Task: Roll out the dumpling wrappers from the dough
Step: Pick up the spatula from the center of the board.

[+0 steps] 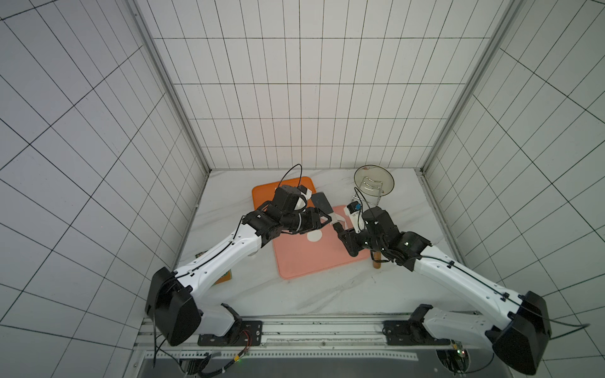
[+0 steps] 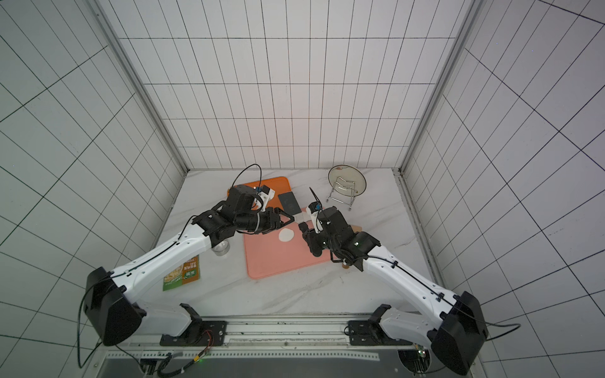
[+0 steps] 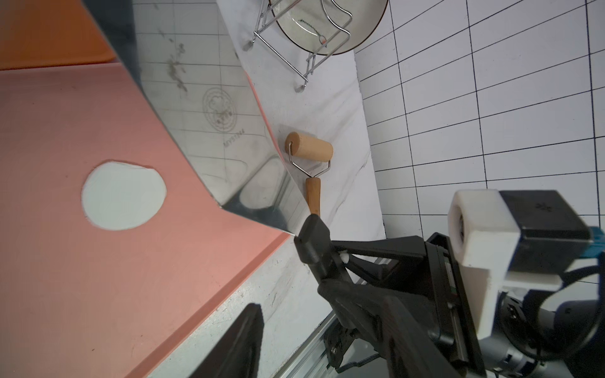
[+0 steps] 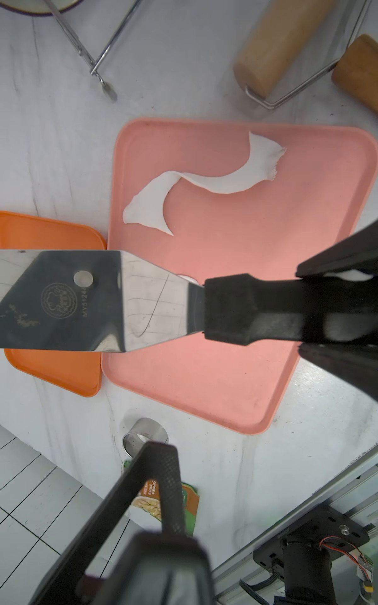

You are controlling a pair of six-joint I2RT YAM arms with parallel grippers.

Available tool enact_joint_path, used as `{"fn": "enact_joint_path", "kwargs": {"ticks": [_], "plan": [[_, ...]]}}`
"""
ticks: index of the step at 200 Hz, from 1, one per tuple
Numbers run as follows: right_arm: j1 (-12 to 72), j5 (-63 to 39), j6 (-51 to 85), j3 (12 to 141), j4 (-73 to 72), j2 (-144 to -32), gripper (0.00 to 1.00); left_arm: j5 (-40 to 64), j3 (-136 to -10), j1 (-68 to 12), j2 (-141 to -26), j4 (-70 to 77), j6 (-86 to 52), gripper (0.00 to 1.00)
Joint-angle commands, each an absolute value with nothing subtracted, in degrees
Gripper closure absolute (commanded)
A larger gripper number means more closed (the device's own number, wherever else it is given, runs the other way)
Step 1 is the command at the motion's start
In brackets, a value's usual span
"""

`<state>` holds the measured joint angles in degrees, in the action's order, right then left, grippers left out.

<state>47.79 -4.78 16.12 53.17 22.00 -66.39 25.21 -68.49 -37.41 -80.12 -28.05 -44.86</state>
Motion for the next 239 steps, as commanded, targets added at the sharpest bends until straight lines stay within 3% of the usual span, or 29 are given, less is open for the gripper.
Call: {"fn": "enact_joint_path", "kwargs": {"ticks": [1,127,198,239], "plan": [[49.2,-2.3,14.3,57.7,17.5,-66.5,1.0,25.7,-70.2,-37.6,-81.9,-27.9,-43.8,0.41],[51.4,-2.7,13.5,58.9,14.7,-68.2,1.0,25.0,-72.7,-37.8,-86.5,-27.6,-43.2,0.45],[51.3,-8.5,10.4,59.3,15.9,-66.8,1.0,28.2,-73.7,-37.8,-87.6,-26.7,-42.1,0.66],[51.3,-9.5,10.5,60.1,17.0,-66.8,0.99,29.5,-73.6,-37.7,-87.3,-26.1,-41.8,0.89]]}}
